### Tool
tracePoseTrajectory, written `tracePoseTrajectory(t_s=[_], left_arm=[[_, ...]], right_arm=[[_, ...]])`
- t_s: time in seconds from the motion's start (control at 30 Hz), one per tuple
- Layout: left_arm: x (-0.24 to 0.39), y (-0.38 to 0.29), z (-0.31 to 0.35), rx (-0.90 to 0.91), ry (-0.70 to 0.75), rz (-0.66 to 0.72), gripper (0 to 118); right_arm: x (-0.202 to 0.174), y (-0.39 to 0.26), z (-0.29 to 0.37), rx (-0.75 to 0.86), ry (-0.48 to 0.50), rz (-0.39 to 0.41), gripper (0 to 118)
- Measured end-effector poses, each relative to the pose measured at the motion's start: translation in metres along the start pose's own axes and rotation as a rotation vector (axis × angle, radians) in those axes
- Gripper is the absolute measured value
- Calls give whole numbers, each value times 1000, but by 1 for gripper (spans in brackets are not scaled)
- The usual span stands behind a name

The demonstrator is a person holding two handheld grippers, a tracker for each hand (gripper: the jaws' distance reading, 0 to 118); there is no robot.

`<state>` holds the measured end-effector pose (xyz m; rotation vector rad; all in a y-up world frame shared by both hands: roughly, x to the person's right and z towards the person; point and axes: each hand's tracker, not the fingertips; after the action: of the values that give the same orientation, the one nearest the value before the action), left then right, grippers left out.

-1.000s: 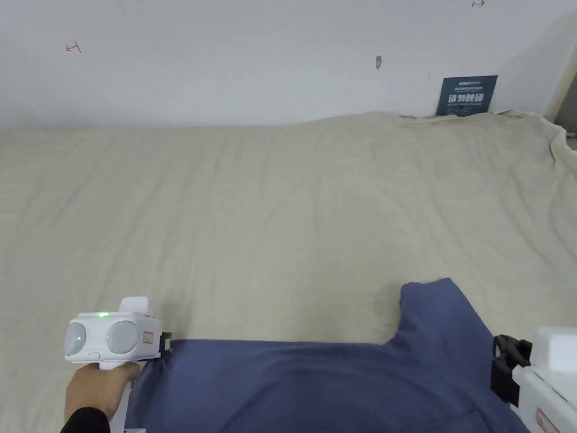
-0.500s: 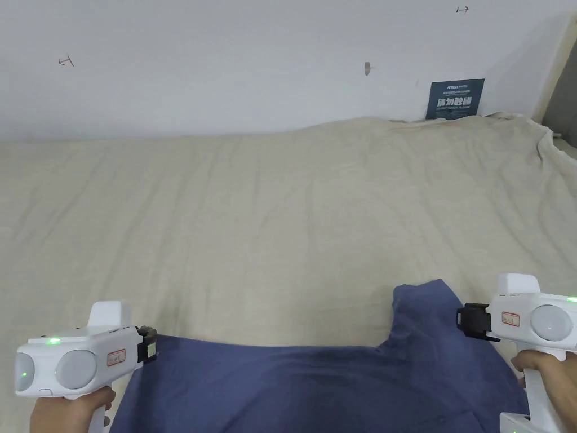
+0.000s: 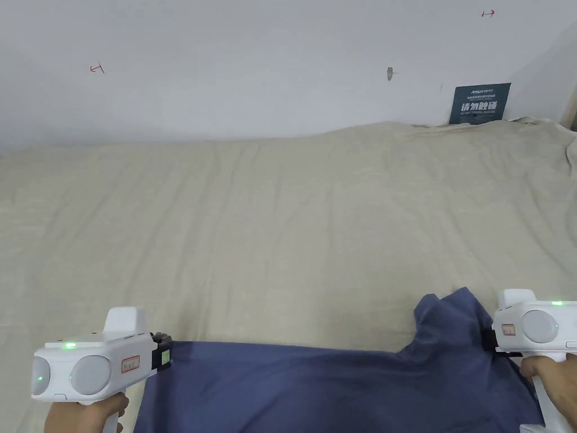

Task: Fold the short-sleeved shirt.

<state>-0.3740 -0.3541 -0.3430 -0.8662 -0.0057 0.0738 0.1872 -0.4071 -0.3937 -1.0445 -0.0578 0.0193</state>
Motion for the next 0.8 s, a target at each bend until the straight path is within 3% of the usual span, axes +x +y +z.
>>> tracePoseTrajectory(t_s=[0.1, 0.47, 0.8], left_arm=[[1, -3, 2, 3, 8, 0, 0], [-8, -16, 37, 30, 57, 12, 0], [-25, -75, 90, 21, 63, 28, 0]], right_arm=[[1, -3, 22, 49, 5, -5, 2], [24, -55, 167, 289, 164, -7, 2], [57, -142, 214, 308, 213, -19, 2]])
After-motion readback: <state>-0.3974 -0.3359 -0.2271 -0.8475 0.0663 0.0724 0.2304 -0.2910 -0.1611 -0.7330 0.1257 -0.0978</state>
